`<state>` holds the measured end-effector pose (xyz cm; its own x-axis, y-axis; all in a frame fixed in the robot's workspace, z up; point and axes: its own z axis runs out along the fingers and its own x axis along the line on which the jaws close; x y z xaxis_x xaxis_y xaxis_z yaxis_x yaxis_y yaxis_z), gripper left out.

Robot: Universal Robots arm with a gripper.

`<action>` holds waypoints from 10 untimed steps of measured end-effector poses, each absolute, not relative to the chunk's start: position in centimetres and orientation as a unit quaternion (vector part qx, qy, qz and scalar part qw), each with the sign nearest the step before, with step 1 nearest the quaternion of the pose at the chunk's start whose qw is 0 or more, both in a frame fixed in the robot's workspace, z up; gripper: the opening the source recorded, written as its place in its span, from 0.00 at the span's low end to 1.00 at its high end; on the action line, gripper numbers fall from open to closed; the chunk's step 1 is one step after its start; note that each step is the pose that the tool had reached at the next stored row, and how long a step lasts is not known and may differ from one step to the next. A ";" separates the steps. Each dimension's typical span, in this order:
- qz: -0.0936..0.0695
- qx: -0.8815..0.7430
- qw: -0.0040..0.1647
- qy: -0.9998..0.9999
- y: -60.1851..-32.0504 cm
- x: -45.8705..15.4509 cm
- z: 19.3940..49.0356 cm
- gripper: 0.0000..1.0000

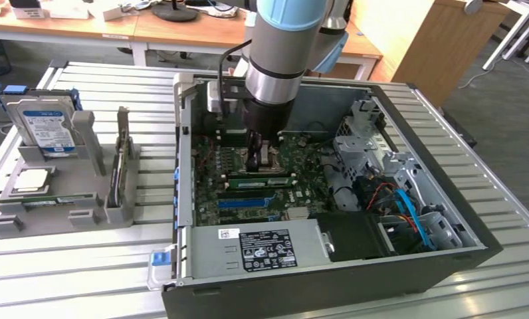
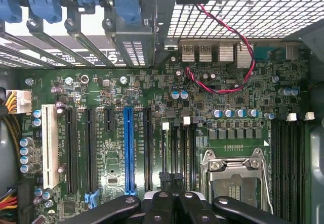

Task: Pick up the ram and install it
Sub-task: 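Press down the ram until it locks into place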

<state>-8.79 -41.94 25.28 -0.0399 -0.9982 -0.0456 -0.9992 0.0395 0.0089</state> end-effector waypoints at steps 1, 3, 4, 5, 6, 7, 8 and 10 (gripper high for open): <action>0.019 -0.693 0.013 0.721 -41.9 -8.8 25.3 0.11; 0.019 -0.693 0.013 0.721 -41.9 -8.7 25.3 0.11; 0.019 -0.693 0.013 0.721 -41.9 -8.7 25.3 0.11; 0.019 -0.693 0.013 0.721 -41.9 -8.6 25.3 0.11; 0.019 -0.693 0.013 0.721 -41.9 -8.5 25.3 0.11; 0.019 -0.693 0.013 0.721 -41.9 -8.4 25.3 0.11; 0.019 -0.693 0.013 0.721 -41.9 -8.4 25.3 0.11; 0.019 -0.693 0.013 0.721 -41.9 -8.2 25.3 0.11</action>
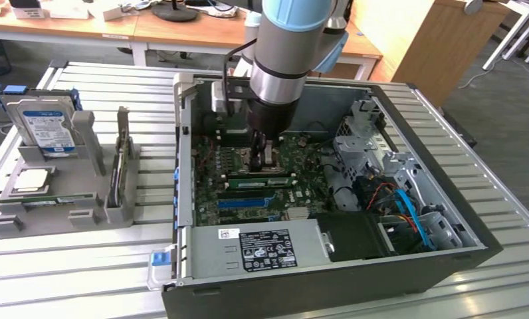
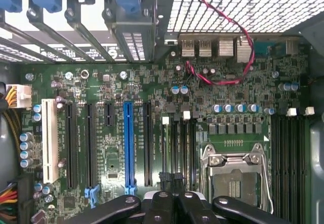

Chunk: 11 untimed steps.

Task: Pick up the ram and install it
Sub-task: 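Press down the ram until it locks into place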

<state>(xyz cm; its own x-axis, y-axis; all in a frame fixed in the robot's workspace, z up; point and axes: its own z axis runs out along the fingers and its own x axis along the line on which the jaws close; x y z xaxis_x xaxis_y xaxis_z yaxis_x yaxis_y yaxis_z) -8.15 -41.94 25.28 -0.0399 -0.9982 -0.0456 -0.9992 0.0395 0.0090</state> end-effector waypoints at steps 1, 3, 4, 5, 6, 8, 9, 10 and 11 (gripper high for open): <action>0.019 -0.693 0.013 0.721 -41.9 -8.0 25.3 0.11; 0.019 -0.693 0.013 0.721 -41.9 -7.7 25.3 0.11; 0.019 -0.693 0.013 0.721 -41.9 -7.6 25.3 0.11; 0.019 -0.693 0.013 0.721 -41.9 -7.4 25.3 0.11; 0.019 -0.693 0.013 0.721 -41.9 -7.2 25.3 0.11; 0.019 -0.693 0.013 0.721 -41.9 -6.8 25.3 0.11; 0.019 -0.693 0.013 0.721 -41.9 -6.7 25.3 0.11; 0.019 -0.693 0.013 0.721 -41.9 -6.5 25.3 0.11; 0.019 -0.693 0.013 0.721 -41.9 -6.3 25.3 0.11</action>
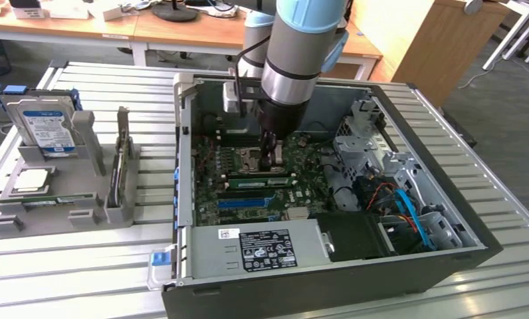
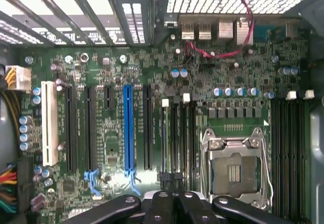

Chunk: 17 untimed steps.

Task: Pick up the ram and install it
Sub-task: 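Press down the ram until it locks into place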

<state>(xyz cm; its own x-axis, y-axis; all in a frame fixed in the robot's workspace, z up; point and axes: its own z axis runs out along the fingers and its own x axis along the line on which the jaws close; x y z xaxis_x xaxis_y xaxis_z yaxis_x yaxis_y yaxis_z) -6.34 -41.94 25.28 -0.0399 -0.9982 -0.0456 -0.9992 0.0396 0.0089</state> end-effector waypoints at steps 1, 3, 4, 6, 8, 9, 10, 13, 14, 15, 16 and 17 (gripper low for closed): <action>0.019 -0.693 0.013 0.721 -41.9 -6.2 25.3 0.11; 0.019 -0.693 0.013 0.721 -41.9 -5.9 25.3 0.11; 0.019 -0.693 0.013 0.721 -41.9 -5.7 25.3 0.11; 0.019 -0.693 0.013 0.721 -41.9 -5.5 25.3 0.11; 0.019 -0.693 0.013 0.721 -41.9 -5.2 25.3 0.11; 0.019 -0.693 0.013 0.721 -41.9 -5.2 25.3 0.11; 0.019 -0.693 0.013 0.721 -41.9 -5.2 25.3 0.11; 0.019 -0.693 0.013 0.721 -41.9 -5.2 25.3 0.11; 0.019 -0.693 0.013 0.721 -41.9 -5.2 25.3 0.11; 0.019 -0.693 0.013 0.721 -41.9 -5.2 25.3 0.11; 0.019 -0.693 0.013 0.721 -41.9 -5.2 25.3 0.11; 0.019 -0.693 0.013 0.721 -41.9 -5.2 25.3 0.11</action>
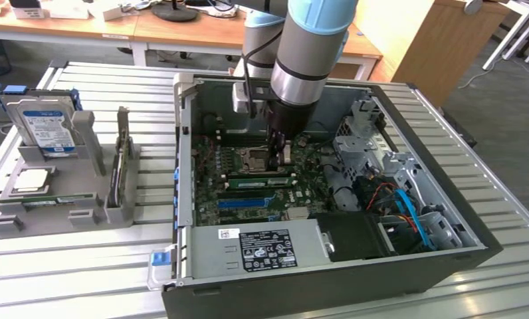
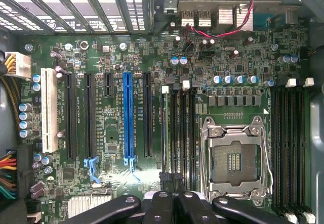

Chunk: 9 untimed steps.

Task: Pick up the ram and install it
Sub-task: 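Press down the ram until it locks into place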

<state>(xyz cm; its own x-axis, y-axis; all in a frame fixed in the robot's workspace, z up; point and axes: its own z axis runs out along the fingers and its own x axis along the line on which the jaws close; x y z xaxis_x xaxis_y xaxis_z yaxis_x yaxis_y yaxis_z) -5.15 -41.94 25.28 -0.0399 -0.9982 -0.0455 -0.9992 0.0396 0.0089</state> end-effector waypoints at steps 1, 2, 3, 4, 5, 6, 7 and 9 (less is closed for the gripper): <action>0.019 -0.693 0.013 0.721 -41.9 -5.2 25.3 0.11; 0.019 -0.693 0.013 0.721 -41.9 -5.2 25.3 0.11; 0.019 -0.693 0.013 0.721 -41.9 -5.2 25.3 0.11; 0.019 -0.693 0.013 0.721 -41.9 -5.2 25.3 0.11; 0.019 -0.692 0.013 0.721 -41.9 -5.2 25.3 0.11; 0.019 -0.692 0.013 0.722 -41.9 -5.2 25.3 0.11; 0.019 -0.691 0.013 0.722 -41.9 -5.1 25.3 0.11; 0.019 -0.688 0.013 0.725 -41.9 -5.2 25.3 0.11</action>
<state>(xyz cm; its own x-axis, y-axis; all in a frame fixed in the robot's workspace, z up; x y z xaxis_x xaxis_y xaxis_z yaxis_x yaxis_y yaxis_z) -5.15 -41.94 25.28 -0.0526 -0.9976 -0.0457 -0.9986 0.0522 0.0089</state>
